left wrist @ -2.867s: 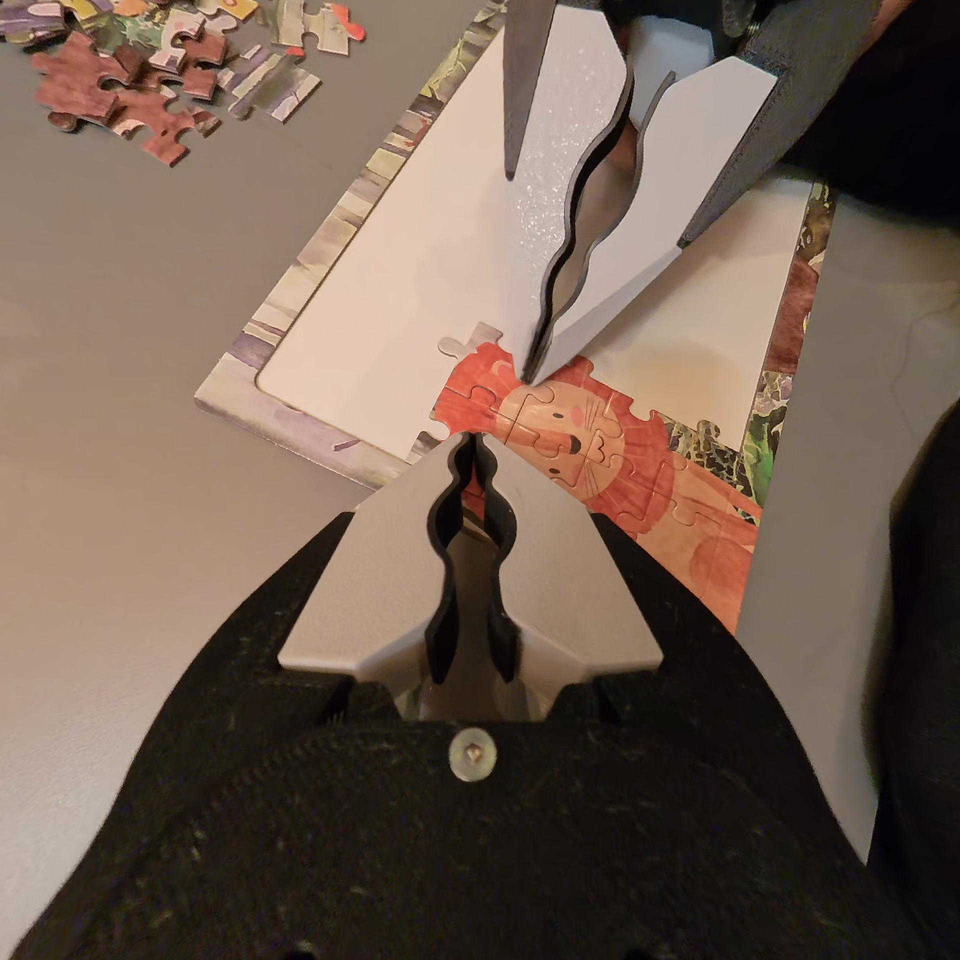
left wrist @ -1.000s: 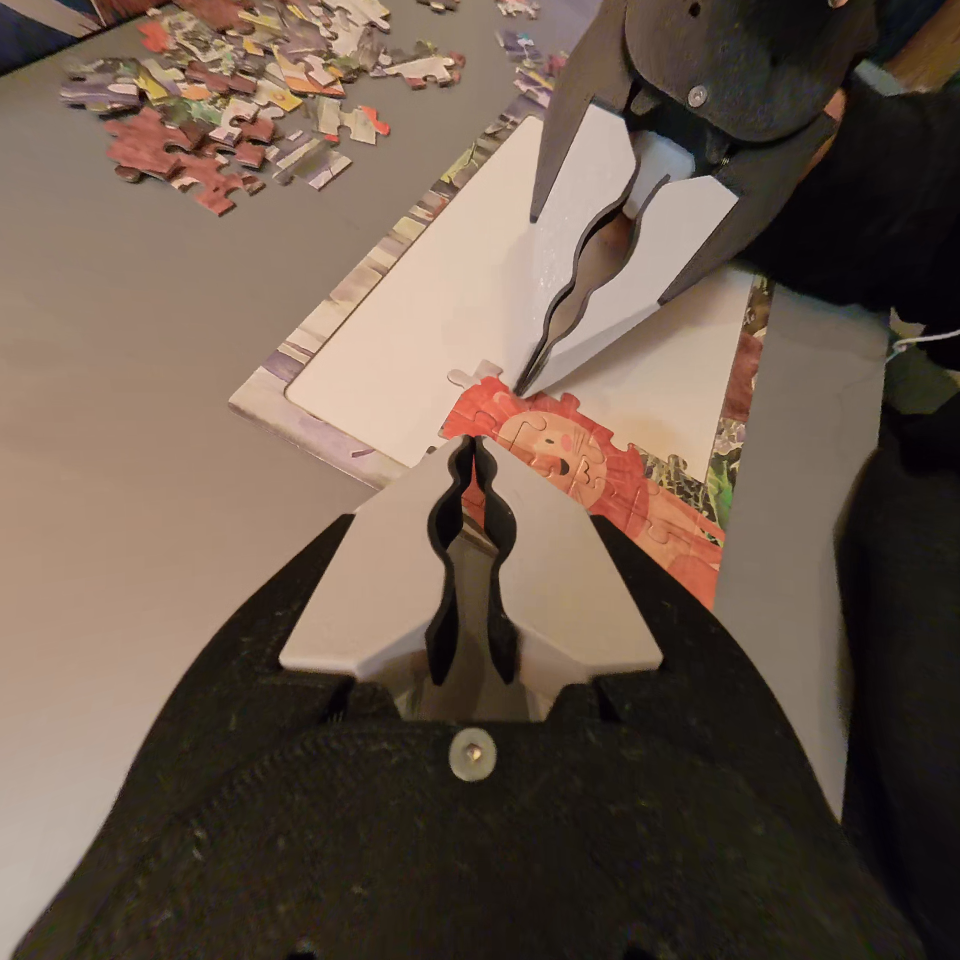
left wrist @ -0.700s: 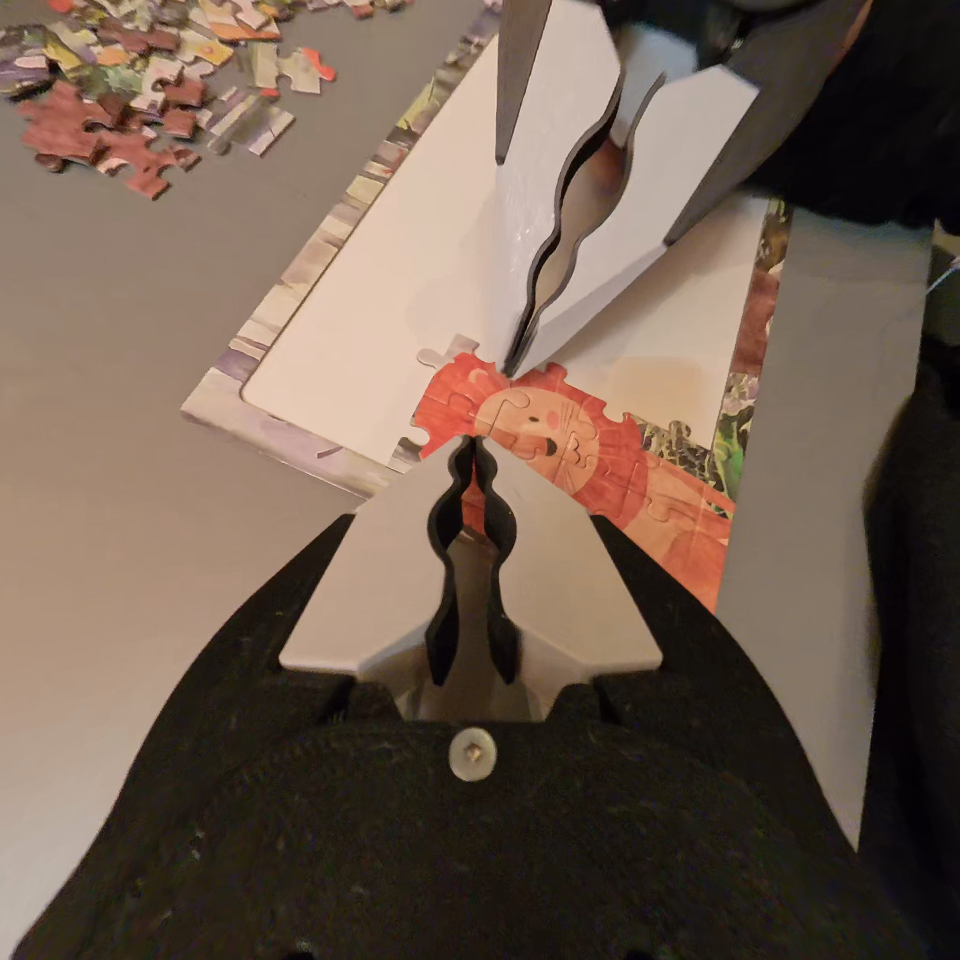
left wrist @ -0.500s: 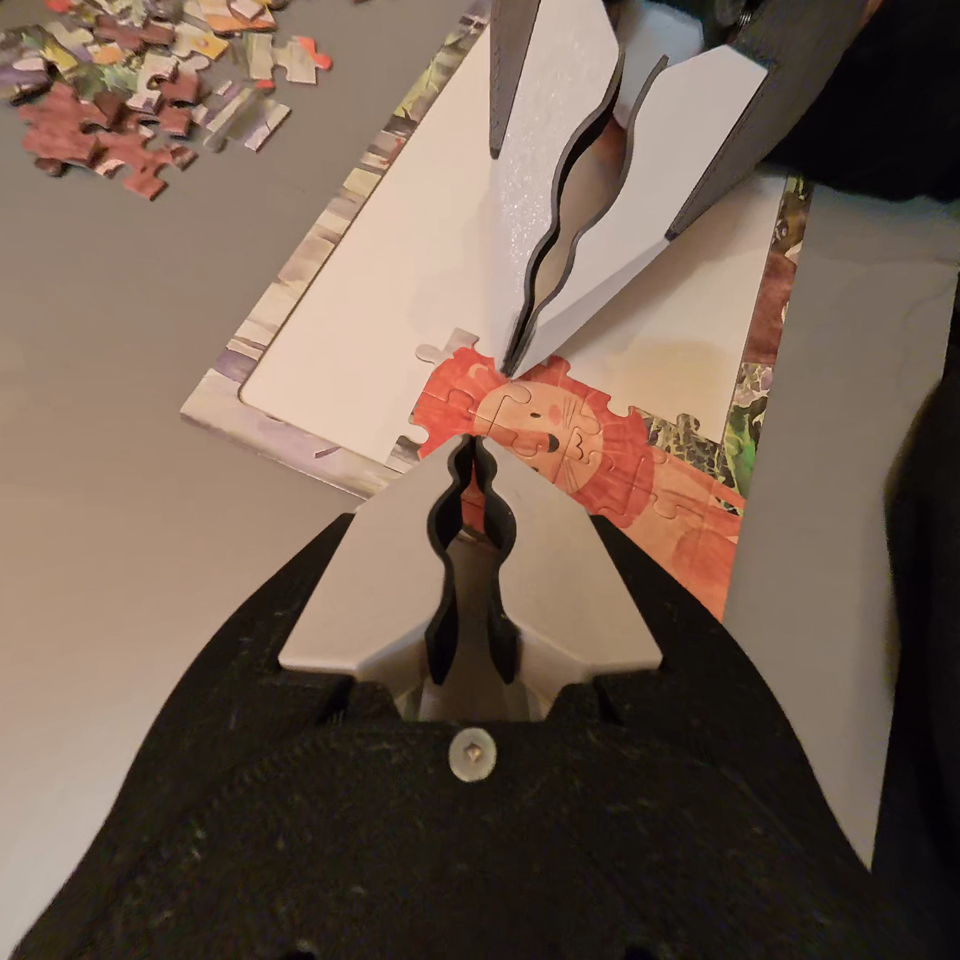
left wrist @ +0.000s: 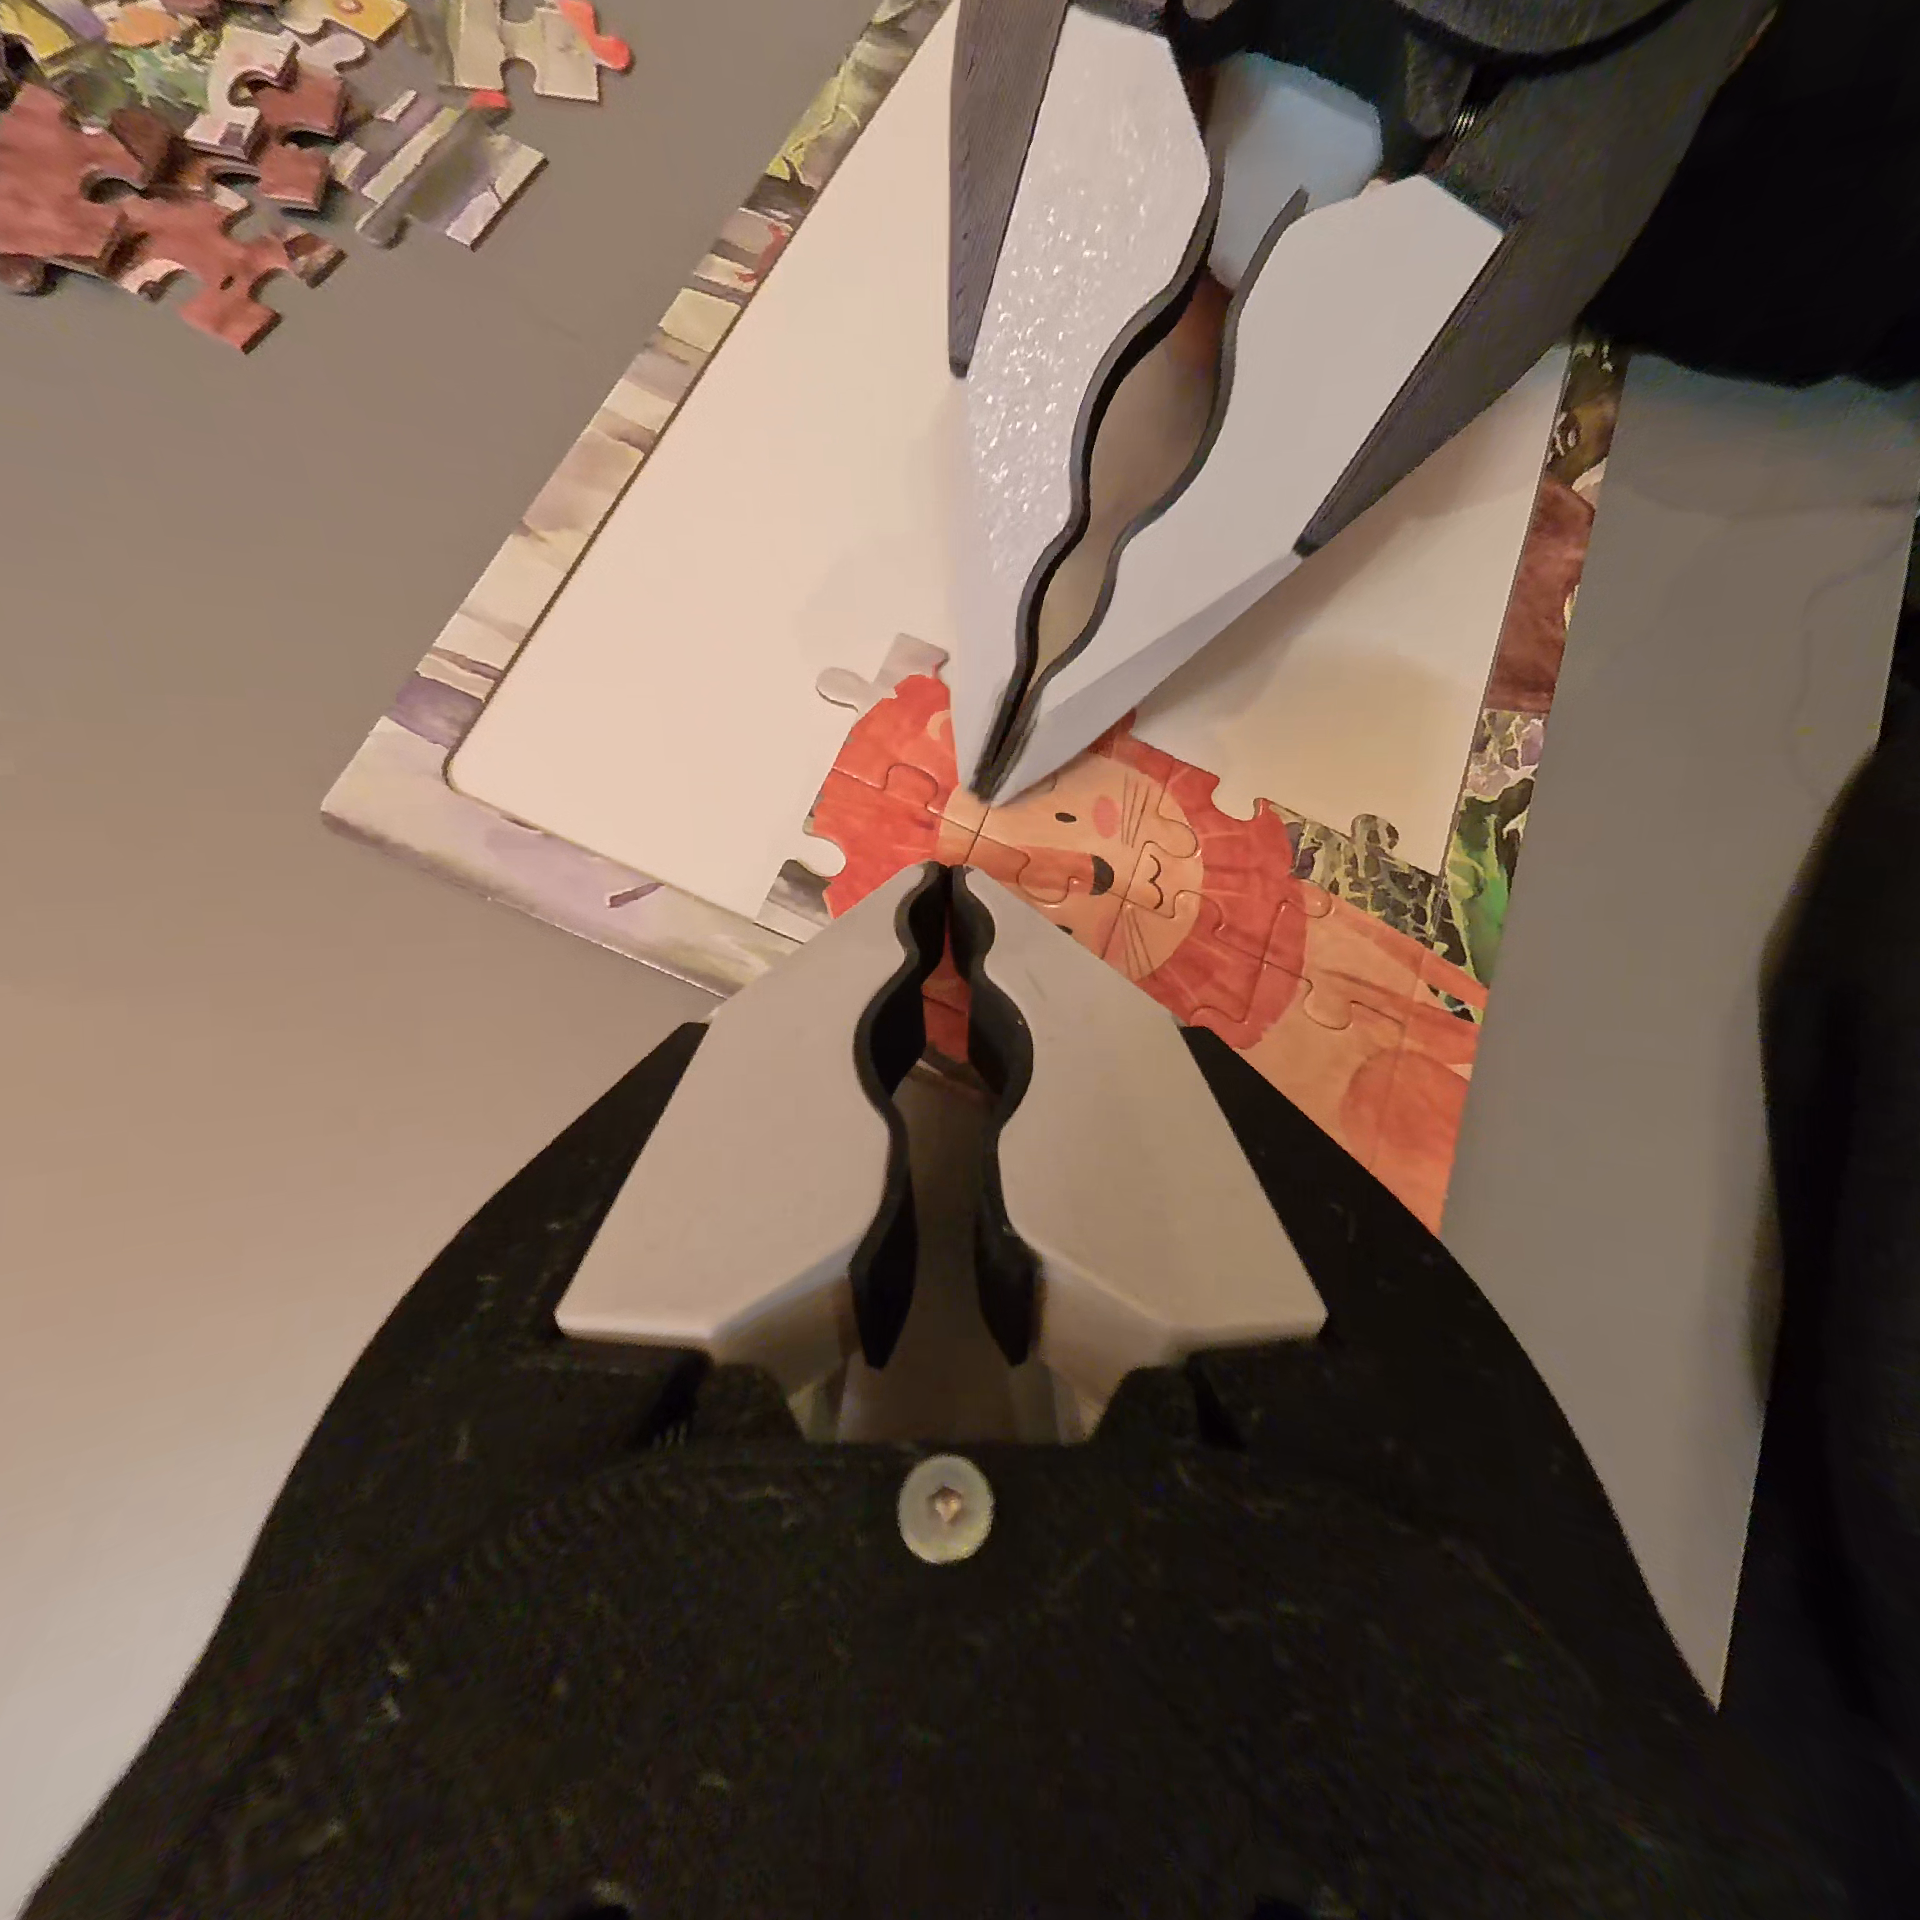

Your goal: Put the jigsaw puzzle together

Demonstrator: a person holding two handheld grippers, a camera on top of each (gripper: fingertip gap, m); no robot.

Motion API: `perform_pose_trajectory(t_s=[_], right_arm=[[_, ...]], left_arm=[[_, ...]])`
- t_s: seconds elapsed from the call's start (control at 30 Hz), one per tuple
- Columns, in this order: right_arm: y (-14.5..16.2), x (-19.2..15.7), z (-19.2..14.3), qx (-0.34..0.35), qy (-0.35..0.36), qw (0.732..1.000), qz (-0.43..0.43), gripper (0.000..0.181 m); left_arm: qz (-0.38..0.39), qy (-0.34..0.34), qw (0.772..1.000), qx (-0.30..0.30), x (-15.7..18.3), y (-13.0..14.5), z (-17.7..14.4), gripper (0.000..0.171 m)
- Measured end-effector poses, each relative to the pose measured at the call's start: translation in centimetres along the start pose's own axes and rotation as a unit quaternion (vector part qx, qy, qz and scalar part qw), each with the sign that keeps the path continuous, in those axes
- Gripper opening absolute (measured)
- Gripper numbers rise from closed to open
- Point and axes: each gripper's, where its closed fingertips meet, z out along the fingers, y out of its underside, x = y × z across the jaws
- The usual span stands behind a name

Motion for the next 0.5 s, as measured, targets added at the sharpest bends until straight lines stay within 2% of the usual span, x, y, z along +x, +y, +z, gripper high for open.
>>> perform_pose_trajectory(t_s=[0.27, 0.4, 0.5], right_arm=[[0.41, -0.06, -0.38, -0.02, -0.009, 1.0, 0.014, 0.0], [-0.4, -0.04, 0.53, 0.0, 0.003, 1.0, 0.01, 0.0], [0.23, 0.45, -0.14, -0.025, 0.017, 0.999, 0.012, 0.0]], left_arm=[[-0.006, 0.004, 1.0, 0.0, 0.0, -0.02, -0.01, 0.0], [-0.001, -0.001, 1.0, 0.0, -0.01, -0.01, -0.01, 0.0], [0.0, -0.002, 1.0, 0.0, -0.01, -0.03, 0.0, 0.0]])
